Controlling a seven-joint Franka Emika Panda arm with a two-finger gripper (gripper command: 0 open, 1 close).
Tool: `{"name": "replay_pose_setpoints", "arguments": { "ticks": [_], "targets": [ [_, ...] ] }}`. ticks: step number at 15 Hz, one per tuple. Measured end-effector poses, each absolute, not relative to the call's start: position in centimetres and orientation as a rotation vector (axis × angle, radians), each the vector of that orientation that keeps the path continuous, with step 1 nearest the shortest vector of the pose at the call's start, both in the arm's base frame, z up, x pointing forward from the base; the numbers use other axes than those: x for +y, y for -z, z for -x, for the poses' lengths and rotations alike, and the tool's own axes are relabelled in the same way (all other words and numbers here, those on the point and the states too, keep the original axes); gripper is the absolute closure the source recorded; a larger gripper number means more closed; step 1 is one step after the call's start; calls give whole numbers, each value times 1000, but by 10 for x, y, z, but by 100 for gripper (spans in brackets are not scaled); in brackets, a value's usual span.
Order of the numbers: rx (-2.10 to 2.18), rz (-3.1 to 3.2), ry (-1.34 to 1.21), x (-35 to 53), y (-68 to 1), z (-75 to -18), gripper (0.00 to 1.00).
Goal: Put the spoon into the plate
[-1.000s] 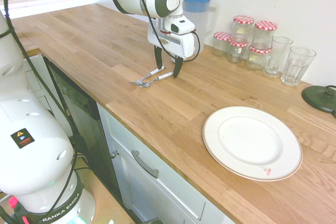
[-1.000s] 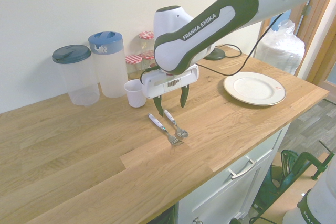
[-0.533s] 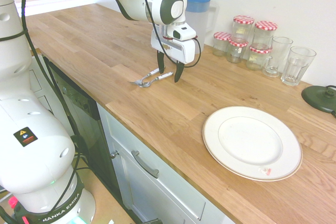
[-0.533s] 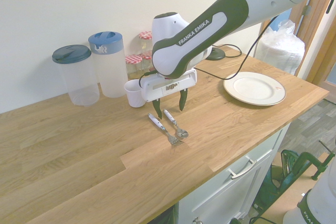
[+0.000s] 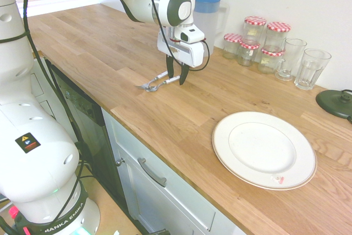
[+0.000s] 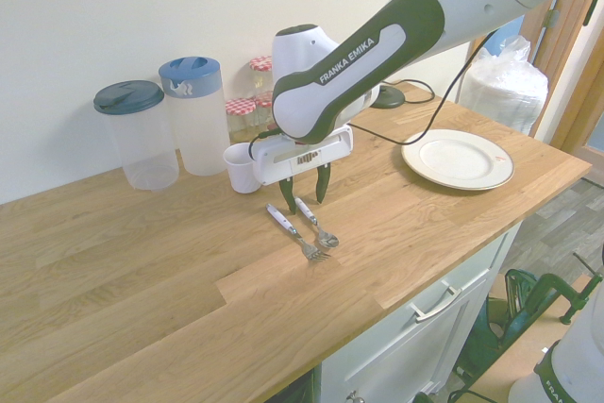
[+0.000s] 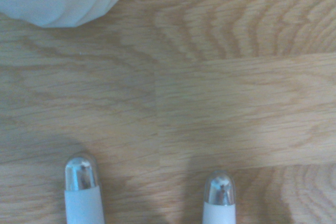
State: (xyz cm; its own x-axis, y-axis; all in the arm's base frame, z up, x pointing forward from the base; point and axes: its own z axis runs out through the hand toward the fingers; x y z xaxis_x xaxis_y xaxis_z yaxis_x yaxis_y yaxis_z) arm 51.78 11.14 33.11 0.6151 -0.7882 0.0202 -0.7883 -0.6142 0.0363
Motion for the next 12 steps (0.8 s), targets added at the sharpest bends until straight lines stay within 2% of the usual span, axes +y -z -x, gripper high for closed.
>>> {"name": "replay_pose_setpoints", "arguments": {
  "ticks": [12],
  "targets": [
    [-1354,-2798,-5,118,-331,-516,100]
  ]
}}
